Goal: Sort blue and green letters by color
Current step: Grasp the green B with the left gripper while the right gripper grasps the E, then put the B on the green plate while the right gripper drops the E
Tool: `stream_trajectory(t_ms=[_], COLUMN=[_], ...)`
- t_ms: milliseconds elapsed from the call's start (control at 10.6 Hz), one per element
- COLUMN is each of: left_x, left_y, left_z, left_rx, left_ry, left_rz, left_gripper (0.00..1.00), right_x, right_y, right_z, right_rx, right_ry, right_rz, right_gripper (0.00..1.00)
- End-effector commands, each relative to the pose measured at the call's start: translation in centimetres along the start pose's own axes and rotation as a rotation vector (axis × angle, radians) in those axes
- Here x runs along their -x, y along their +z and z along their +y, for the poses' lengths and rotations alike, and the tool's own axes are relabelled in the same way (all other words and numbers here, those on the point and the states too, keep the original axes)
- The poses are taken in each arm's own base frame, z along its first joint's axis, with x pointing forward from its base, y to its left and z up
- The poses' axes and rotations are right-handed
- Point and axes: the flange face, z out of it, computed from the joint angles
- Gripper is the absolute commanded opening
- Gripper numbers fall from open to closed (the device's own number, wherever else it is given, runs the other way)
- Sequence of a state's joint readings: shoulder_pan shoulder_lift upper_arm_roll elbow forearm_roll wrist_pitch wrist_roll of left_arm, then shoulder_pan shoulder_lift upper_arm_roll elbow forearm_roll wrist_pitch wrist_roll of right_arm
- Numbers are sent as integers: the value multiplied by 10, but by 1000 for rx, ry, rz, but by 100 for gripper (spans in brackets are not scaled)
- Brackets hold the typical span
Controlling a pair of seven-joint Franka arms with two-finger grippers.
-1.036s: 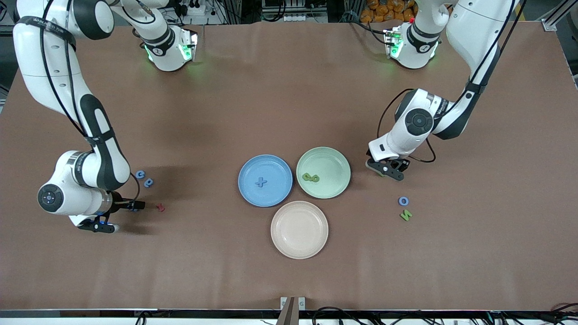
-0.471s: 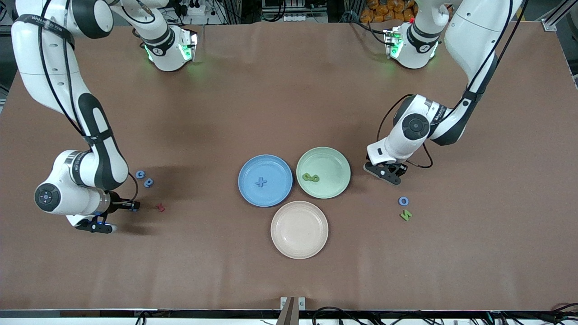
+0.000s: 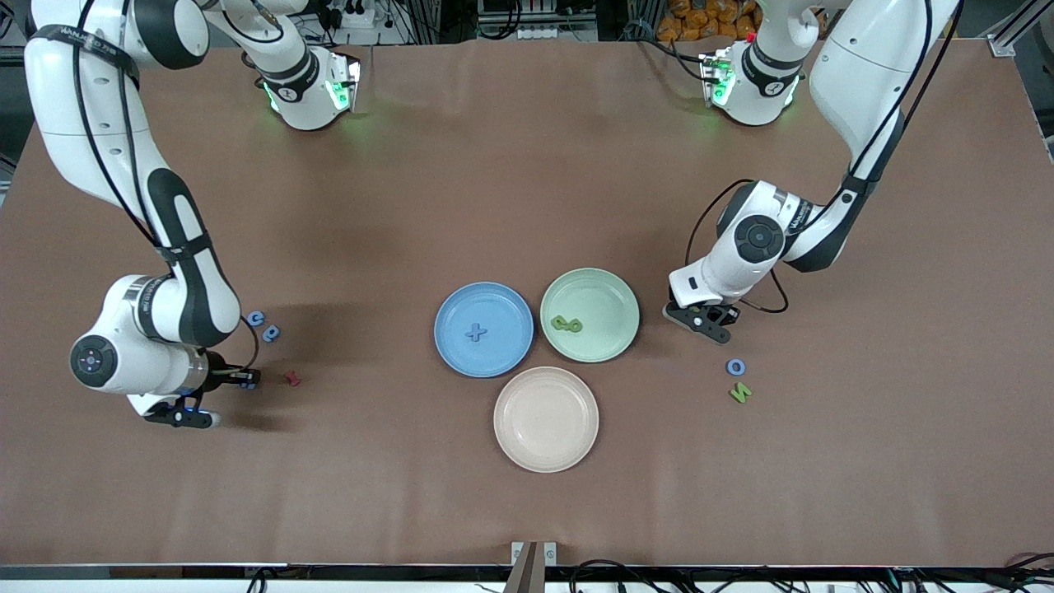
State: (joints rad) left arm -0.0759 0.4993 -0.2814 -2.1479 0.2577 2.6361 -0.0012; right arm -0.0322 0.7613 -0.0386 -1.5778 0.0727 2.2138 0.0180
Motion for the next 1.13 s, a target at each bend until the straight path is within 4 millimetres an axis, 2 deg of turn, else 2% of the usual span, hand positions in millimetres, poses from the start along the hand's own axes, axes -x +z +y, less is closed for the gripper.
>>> stream_trajectory(t_ms=[0,94,188,471,659,753,847,942,1036], left_x=[-3,-9,-15,-34,-70,-87,-101,-114,-125], left_y=[2,-5,-15,-41,-85,-99,-108,-109,-107], left_z=[-5,-5,0,7,35,61,85,97,112], left_rx=[-8,-9,-14,-17,39,80,104,133,155], left_ry=[-9,-39,-63,-96,-169,-233,-293,-366,-414], left_rz=[12,27,42,49,48,42,44,47,48], left_gripper=[10,0,0,0,0,0,0,0,5], right_x=[3,9,19,50,76,90,103,109,121], right_y=[-29,-37,-59,-105,-119,-123,-132,-133,-131], right_z=[-79,-109,-137,-233,-292,-320,-347,-367,-390], right_rx=[-12,-25,-63,-104,-138,-152,-183,-206,-210], right_ry=[11,36,76,267,388,427,450,509,516], right_rz=[22,-19,-80,-228,-277,-297,-300,-286,-274], right_gripper=[0,0,0,0,0,0,0,0,0])
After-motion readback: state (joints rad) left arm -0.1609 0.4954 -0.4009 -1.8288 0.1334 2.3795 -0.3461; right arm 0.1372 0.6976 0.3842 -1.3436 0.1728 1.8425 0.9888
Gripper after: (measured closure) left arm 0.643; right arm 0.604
